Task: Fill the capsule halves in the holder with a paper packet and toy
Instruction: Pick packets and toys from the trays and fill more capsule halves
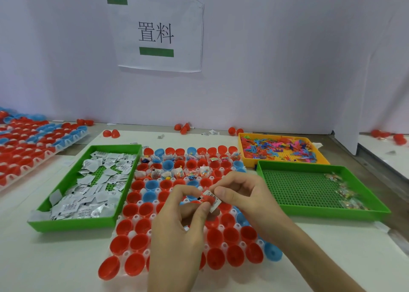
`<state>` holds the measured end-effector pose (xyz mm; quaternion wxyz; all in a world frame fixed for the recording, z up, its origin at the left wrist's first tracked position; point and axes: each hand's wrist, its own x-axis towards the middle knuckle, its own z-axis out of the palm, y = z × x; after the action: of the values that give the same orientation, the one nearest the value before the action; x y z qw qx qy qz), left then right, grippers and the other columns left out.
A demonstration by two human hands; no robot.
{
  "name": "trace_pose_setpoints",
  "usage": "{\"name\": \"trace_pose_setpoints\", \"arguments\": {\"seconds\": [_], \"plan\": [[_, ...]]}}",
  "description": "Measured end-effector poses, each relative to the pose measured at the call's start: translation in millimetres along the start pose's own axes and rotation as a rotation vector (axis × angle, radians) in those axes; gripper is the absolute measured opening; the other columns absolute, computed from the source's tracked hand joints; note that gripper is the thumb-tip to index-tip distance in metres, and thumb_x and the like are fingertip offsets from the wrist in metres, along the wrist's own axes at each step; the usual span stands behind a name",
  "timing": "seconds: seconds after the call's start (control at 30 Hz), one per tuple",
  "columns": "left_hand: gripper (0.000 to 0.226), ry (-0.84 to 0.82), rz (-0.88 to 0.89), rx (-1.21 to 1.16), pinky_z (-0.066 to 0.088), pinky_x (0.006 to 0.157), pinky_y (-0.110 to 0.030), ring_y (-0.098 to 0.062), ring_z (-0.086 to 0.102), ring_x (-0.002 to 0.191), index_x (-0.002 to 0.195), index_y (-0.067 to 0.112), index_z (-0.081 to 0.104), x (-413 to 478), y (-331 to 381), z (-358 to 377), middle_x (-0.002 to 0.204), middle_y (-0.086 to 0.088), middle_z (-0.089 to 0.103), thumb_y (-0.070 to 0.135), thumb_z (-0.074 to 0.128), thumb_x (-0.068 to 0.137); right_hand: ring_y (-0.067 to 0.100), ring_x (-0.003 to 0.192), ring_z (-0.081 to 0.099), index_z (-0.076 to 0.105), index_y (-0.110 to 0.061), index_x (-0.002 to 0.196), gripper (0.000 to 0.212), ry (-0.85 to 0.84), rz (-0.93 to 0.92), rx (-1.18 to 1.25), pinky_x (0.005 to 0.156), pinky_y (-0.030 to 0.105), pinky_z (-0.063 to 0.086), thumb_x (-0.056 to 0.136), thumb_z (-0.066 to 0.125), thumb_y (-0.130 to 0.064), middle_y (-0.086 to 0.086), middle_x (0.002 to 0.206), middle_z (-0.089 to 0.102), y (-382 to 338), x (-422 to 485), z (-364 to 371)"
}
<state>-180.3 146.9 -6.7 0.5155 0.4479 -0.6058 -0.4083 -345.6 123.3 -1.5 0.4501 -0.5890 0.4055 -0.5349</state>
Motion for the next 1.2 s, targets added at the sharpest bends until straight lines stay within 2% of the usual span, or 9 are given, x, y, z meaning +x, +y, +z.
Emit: {"name": "trace_pose_setpoints", "arguments": {"seconds": [0.1,0.2,0.4,0.6,0.67,0.73,0.8,1.0,1.2], "plan": [[0.015,0.028,0.009,0.006,0.052,0.073,-0.021,-0.004,0.074,0.073,0.095,0.022,0.057,1.3,-1.6,0.3,0.071,0.009,0.076,0.011,0.066,0.092,0.018,0.086,0.075,0.078,-0.023,0.091,0.016,-0.037,-0.004,0.001,0.076,0.023,0.057,0.079,0.081,-0.014,0.005,0.091,0.077,-1.6,-1.9,2.4],[0.014,0.021,-0.021,-0.016,0.055,0.068,-0.018,-0.006,0.074,0.073,0.091,0.017,0.055,0.9,-2.8,0.7,0.073,0.009,0.076,0.011,0.067,0.091,0.022,0.085,0.074,0.078,-0.018,0.092,0.017,-0.013,-0.03,-0.025,0.077,0.03,0.059,0.078,0.081,-0.011,0.01,0.093,0.077,-0.1,-2.8,5.1],[0.017,-0.01,-0.092,-0.075,0.058,0.069,-0.024,-0.01,0.074,0.073,0.083,0.009,0.056,2.8,-3.5,-2.8,0.074,0.004,0.077,0.017,0.07,0.089,0.017,0.087,0.074,0.08,-0.017,0.092,0.017,0.019,-0.084,-0.086,0.076,0.022,0.057,0.082,0.077,-0.004,0.004,0.091,0.077,0.2,-3.5,8.8],[0.029,0.008,-0.118,-0.054,0.058,0.067,-0.027,-0.014,0.073,0.07,0.089,0.026,0.064,3.5,-5.6,-8.5,0.077,0.002,0.075,0.047,0.071,0.07,0.016,0.09,0.074,0.08,-0.022,0.093,0.023,-0.001,-0.158,-0.164,0.079,0.021,0.056,0.083,0.076,-0.002,-0.001,0.092,0.078,0.8,-3.7,10.3],[0.023,-0.006,-0.11,-0.068,0.058,0.066,-0.023,-0.013,0.073,0.07,0.092,0.03,0.067,3.5,-6.5,-8.7,0.077,0.003,0.075,0.043,0.07,0.074,0.019,0.091,0.074,0.08,-0.022,0.094,0.023,-0.02,-0.159,-0.157,0.081,0.024,0.057,0.083,0.076,-0.003,0.001,0.093,0.078,0.3,-4.3,9.6],[0.008,-0.003,-0.078,-0.078,0.059,0.067,-0.024,-0.013,0.073,0.07,0.09,0.028,0.07,3.5,-6.9,-8.6,0.076,0.002,0.075,0.027,0.073,0.082,0.021,0.092,0.074,0.08,-0.021,0.096,0.022,-0.036,-0.158,-0.152,0.081,0.026,0.058,0.083,0.076,-0.003,0.002,0.093,0.078,0.0,-4.2,8.7],[0.009,0.016,-0.047,-0.079,0.061,0.07,-0.027,-0.013,0.074,0.074,0.086,0.027,0.073,4.0,-8.3,-9.3,0.078,0.003,0.076,0.018,0.075,0.083,0.021,0.092,0.074,0.079,-0.021,0.096,0.023,-0.037,-0.167,-0.156,0.081,0.026,0.058,0.082,0.076,-0.002,0.001,0.093,0.077,-0.2,-3.8,8.3],[0.009,0.095,0.035,-0.194,0.056,0.068,-0.016,-0.012,0.073,0.074,0.075,0.029,0.078,2.9,-1.6,-10.1,0.076,0.002,0.076,0.03,0.077,0.067,0.019,0.088,0.074,0.078,-0.017,0.097,0.02,0.013,-0.166,-0.083,0.078,0.024,0.057,0.081,0.078,-0.005,0.004,0.091,0.076,0.2,-4.9,10.2],[0.008,0.183,0.031,-0.246,0.056,0.067,-0.017,-0.015,0.073,0.073,0.072,0.029,0.076,2.0,-1.6,-5.1,0.075,0.0,0.075,0.032,0.075,0.065,0.016,0.088,0.073,0.077,-0.021,0.097,0.02,-0.024,-0.194,-0.099,0.077,0.022,0.057,0.083,0.076,-0.007,0.001,0.095,0.076,-1.3,-7.9,15.7]]}}
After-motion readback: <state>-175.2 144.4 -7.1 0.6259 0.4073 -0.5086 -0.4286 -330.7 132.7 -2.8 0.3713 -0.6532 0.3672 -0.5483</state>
